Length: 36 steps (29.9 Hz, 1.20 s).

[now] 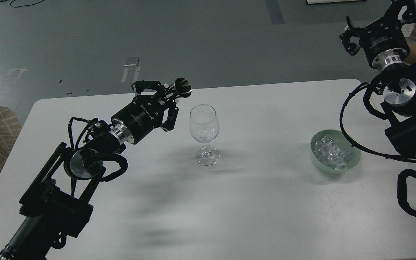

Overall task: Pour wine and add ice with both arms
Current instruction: 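Move the held jigger over the wine glass with the left gripper, then tilt the jigger above the wine glass to pour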

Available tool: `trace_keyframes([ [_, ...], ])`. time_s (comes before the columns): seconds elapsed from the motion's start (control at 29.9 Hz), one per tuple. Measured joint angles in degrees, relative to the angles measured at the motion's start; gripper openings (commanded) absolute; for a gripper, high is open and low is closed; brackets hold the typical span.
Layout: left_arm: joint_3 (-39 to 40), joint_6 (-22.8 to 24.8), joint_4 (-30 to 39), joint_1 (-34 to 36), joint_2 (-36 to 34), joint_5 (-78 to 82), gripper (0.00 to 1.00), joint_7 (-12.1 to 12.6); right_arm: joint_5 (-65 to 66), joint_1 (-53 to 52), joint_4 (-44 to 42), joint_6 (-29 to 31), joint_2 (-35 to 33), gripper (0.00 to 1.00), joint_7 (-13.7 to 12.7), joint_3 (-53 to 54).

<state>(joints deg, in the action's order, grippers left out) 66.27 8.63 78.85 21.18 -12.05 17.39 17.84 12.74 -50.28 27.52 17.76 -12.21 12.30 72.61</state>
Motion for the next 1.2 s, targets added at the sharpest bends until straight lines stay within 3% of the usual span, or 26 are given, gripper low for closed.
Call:
trace_keyframes([
  [0.2,-0.9,-0.1,0.4,0.4,0.3,1.9,0.17,1.2,0.0,0.0,0.1,0.0,0.0,1.00,0.0,0.1],
  [1.2,-3.1,0.5,0.1,2.3,-2.9,10.3,0.17,1.8,-0.1,0.6,0.0,0.1,-0.6,1.00,0.0,0.5],
])
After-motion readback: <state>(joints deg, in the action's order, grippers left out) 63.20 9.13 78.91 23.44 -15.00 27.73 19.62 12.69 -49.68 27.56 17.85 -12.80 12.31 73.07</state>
